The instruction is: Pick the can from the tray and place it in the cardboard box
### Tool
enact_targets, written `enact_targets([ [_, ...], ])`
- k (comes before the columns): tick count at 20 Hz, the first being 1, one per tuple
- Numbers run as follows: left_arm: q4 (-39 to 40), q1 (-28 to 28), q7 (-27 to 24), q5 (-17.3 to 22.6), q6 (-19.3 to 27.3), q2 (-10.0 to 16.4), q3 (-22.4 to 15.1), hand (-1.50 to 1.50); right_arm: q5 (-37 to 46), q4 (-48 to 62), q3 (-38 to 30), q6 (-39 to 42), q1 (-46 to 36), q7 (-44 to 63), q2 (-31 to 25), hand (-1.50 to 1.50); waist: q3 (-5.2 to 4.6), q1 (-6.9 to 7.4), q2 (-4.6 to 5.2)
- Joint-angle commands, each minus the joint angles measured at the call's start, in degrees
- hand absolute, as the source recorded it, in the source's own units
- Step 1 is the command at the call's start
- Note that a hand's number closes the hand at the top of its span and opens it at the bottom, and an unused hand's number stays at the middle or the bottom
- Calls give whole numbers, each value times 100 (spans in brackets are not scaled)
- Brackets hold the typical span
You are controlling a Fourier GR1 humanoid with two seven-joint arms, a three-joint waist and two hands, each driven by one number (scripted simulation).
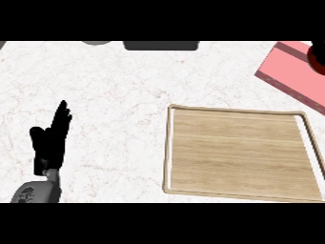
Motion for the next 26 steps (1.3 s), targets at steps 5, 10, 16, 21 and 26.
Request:
enact_targets([
  [5, 95, 279, -404, 55, -213, -4, 7, 0, 97, 2680, -496, -1408, -381, -1670, -515, 150, 1, 103, 47],
  [10, 215, -154, -81, 154, -245, 70, 147, 0, 452, 4355, -393, -2187, -897, -2367, -664, 150, 1, 121, 63],
  [16, 25, -25, -125, -102, 7, -225, -148, 0, 230, 5927, -936, -2527, -1269, -2568, -873, -150, 9, 182, 81],
  [21, -182, -11, 84, 80, -320, 105, -1, 0, -326, 6599, -1414, -2559, -1487, -3332, -889, -150, 17, 254, 89],
  [26, -72, -169, 49, 47, -209, 91, 70, 0, -1076, 6669, -2023, -2741, -1380, -4498, -712, -150, 24, 213, 90],
])
